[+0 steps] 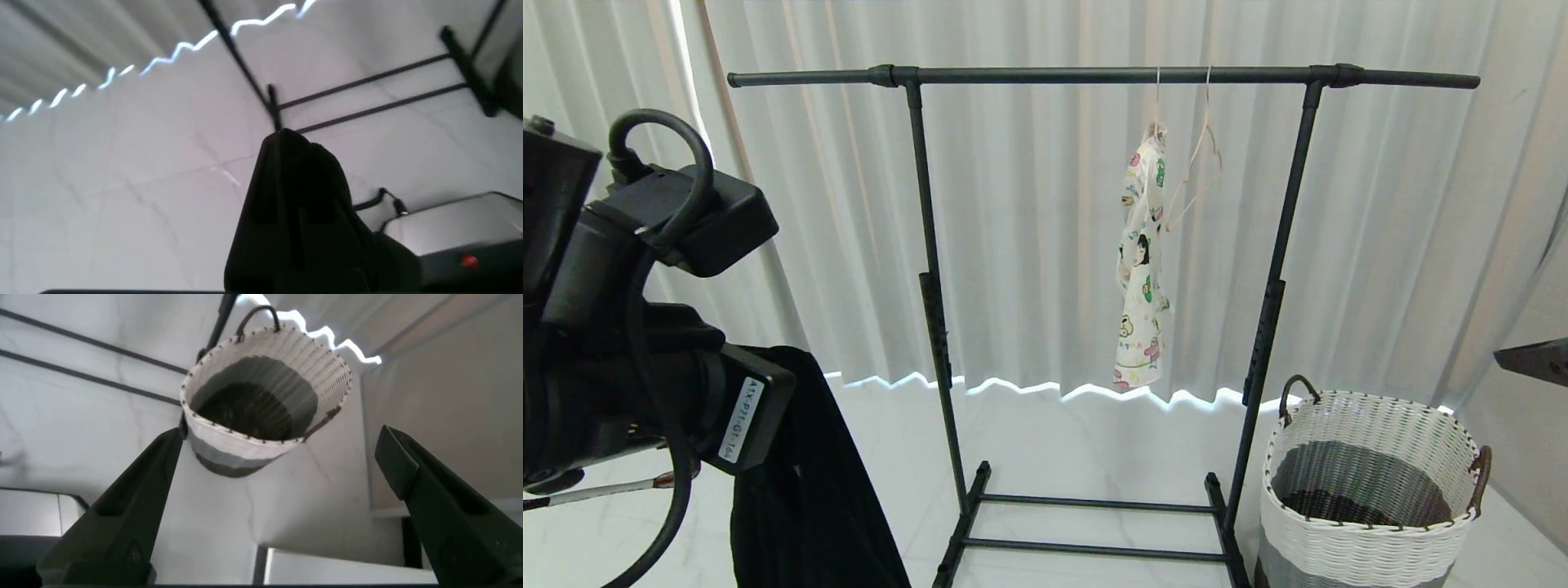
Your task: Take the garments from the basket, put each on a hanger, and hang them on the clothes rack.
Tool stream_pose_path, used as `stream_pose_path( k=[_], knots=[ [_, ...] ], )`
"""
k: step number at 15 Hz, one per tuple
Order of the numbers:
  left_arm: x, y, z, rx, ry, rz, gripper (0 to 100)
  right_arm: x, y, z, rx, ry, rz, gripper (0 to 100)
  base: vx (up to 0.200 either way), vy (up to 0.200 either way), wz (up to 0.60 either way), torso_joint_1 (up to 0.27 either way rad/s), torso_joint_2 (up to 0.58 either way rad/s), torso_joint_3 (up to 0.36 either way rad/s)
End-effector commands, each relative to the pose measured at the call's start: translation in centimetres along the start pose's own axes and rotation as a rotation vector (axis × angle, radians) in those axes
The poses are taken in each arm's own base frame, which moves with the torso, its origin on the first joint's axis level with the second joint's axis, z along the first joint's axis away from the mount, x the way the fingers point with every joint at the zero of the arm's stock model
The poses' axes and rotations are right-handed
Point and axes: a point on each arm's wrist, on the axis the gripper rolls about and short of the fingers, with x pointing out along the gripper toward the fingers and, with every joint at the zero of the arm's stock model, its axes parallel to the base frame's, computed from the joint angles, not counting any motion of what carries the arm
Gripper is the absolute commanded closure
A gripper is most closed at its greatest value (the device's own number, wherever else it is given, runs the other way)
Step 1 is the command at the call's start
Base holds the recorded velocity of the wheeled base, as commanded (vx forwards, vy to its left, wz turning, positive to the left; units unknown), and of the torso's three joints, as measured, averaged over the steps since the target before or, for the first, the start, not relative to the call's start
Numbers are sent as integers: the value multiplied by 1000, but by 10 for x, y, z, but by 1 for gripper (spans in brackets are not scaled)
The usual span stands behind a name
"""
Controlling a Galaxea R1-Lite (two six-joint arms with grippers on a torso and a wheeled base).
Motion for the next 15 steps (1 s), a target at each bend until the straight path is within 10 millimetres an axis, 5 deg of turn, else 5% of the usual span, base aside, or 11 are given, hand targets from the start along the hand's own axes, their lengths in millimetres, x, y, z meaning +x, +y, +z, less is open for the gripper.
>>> stream_pose_path(
  k=[1, 15],
  knots=[
    [0, 6, -6, -19, 13, 45, 100, -2, -2, -6, 29, 6, 0, 0, 0, 0, 0, 0, 0, 0],
    [3, 10, -9, -43, -4, 74, 100, 7, -5, 3, 167, -35, -32, 0, 0, 0, 0, 151, -404, -253]
  ],
)
